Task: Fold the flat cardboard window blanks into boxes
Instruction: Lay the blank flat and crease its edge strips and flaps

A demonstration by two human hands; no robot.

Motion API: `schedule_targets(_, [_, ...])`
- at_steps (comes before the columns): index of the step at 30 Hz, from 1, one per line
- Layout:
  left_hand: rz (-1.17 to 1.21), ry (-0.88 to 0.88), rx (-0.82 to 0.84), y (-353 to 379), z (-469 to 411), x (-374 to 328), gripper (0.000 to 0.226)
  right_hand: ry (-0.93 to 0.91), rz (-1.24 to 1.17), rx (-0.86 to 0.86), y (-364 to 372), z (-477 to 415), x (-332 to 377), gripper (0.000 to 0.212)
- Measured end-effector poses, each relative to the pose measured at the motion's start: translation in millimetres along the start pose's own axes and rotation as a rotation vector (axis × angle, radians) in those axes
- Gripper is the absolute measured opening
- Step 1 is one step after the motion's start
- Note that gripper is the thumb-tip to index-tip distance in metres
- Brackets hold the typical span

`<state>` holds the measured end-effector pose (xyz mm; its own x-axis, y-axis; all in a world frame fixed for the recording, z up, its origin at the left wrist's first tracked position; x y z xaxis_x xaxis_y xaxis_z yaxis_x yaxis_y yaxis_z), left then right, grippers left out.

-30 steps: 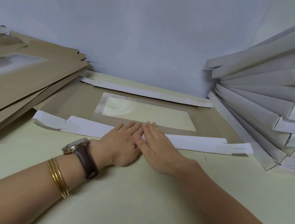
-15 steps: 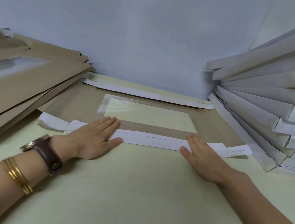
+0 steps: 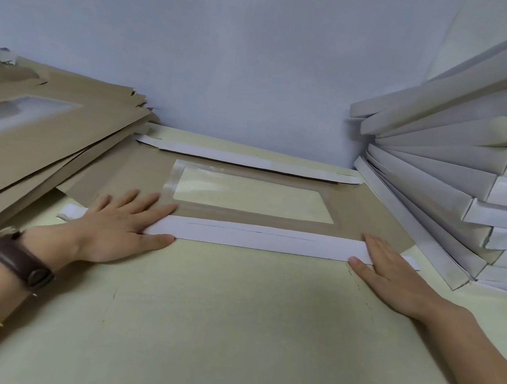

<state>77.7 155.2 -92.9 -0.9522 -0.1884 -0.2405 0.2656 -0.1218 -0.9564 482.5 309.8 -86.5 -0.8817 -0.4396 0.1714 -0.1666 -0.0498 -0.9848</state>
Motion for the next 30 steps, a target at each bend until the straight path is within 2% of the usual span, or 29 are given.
schedule_targets(5, [0.145, 0.091, -0.15, -10, 4, -5, 0.06, -0.071, -0.086, -0.053, -6, 4, 9, 0.037])
schedule_targets(10, [0.224, 0.219, -0.252, -22, 11, -10, 0.027, -0.108, -0.041, -0.048, -5, 2, 14, 0.018])
schedule_targets(13, [0.271, 0.178, -0.286, -24, 10, -6, 0.024, -0.072, -0.066, -0.052, -7, 1, 12, 0.018])
schedule_targets(17, [0.298, 0.131, -0.315, -28, 10, -3, 0.03, -0.092, -0.06, -0.157, -13, 2, 15, 0.019])
schedule_targets(21, [0.247, 0.178, -0.336, -30, 10, -7, 0.031, -0.132, -0.052, -0.24, -16, 4, 16, 0.017])
schedule_targets(27, [0.211, 0.243, -0.384, -34, 11, -11, 0.025, -0.118, -0.004, -0.249, -19, 3, 18, 0.022])
schedule_targets(30, [0.164, 0.28, -0.379, -36, 11, -15, 0.027, -0.082, 0.07, -0.247, -21, 2, 20, 0.036])
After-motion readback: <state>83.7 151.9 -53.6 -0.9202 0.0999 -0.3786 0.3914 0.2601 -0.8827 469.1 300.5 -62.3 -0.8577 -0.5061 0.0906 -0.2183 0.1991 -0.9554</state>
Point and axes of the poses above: each hand's wrist, its own z-axis away from the middle knuckle, its own y-axis out of the palm, x = y × z, the point moved 8 cm from there along -z, towards the middle knuckle, and after that the axes turned 5 degrees about z, right-handed, at the moved point
